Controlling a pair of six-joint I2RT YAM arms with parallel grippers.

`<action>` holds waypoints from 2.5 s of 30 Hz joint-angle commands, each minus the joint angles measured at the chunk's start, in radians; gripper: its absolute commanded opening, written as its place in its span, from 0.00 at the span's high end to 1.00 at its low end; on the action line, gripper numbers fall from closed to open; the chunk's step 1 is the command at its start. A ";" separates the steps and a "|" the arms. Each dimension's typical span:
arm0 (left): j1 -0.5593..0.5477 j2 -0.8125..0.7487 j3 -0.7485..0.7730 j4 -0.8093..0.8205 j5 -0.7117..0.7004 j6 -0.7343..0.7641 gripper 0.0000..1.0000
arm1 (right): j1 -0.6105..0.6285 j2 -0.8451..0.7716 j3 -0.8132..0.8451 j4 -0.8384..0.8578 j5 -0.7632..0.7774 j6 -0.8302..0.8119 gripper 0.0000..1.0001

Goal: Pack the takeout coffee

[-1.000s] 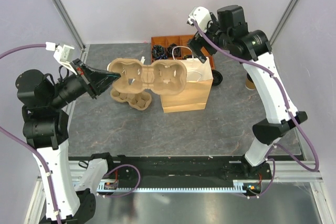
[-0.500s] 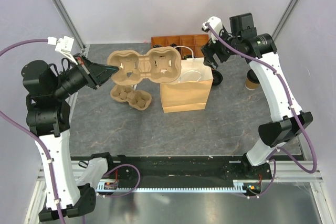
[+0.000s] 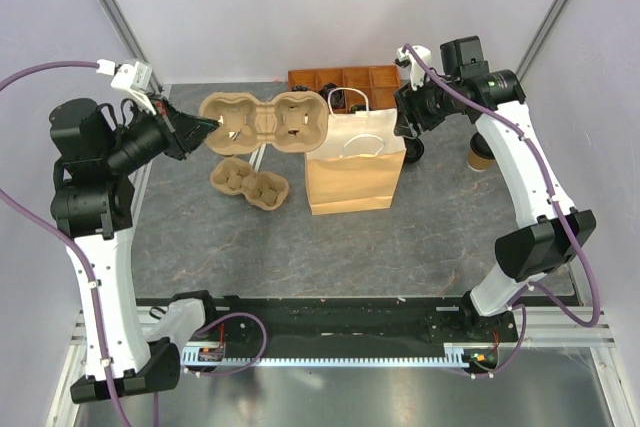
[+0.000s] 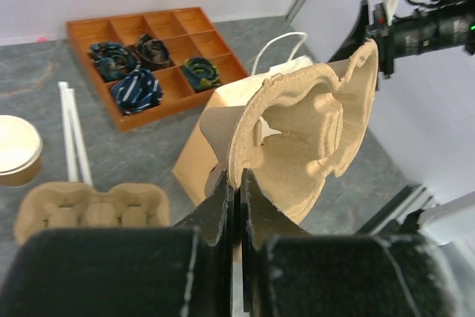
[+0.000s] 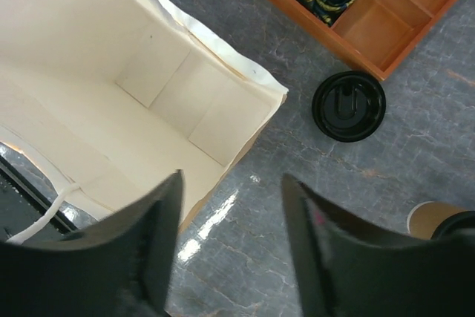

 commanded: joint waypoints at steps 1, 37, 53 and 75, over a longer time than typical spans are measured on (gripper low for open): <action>0.004 0.025 0.071 -0.073 -0.046 0.163 0.98 | -0.003 0.009 -0.020 -0.016 -0.031 0.051 0.46; -0.699 0.374 0.798 -0.428 -0.251 0.902 0.92 | 0.193 -0.041 0.178 -0.211 -0.107 -0.589 1.00; -1.186 0.419 0.795 -0.383 -0.781 1.254 0.94 | 0.267 0.032 0.227 -0.235 -0.081 -0.509 1.00; -1.335 0.377 0.578 -0.233 -0.999 1.565 0.98 | 0.289 0.069 0.292 -0.261 -0.038 -0.434 1.00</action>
